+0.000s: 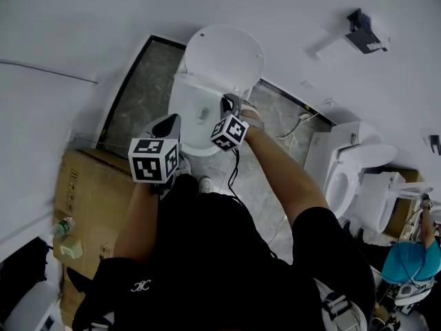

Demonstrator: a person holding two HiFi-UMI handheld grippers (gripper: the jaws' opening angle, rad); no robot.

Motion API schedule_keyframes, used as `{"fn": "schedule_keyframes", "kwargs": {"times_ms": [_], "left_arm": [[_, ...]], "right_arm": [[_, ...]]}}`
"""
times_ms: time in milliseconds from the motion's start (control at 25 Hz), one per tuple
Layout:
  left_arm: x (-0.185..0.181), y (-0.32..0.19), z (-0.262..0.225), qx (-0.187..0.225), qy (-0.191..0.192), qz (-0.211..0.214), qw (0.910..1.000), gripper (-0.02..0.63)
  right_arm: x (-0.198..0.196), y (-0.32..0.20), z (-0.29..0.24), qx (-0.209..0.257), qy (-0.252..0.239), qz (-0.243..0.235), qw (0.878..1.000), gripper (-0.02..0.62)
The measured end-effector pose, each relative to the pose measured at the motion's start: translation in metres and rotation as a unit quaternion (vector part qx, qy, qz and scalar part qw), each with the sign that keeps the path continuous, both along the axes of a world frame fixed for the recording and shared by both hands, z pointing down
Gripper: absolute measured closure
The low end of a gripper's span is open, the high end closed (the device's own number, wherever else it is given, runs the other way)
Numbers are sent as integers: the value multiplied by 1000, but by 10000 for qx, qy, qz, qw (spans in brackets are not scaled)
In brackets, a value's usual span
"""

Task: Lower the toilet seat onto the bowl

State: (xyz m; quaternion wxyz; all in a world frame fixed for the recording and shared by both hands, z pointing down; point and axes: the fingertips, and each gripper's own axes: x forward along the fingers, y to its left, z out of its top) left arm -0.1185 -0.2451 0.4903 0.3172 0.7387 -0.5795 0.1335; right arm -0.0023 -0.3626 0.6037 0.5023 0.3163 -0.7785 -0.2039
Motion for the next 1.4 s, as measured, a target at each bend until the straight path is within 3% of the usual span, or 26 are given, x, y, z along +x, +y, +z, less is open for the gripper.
{"fn": "schedule_keyframes", "kwargs": {"times_ms": [600,920,1400], "left_arm": [[-3,75,34,-314,180,-710,9968,598],[8,99,61,-525,304,-775,9951,598],[14,128,98,-854,321,-898,9918,598]], "right_arm": [[-5,66,36,-252,96,-354,9990,546],[-13,107,58,-667,105,-535,9963,548],[-11,156,135,-1387,325,-855,9861,583]]}}
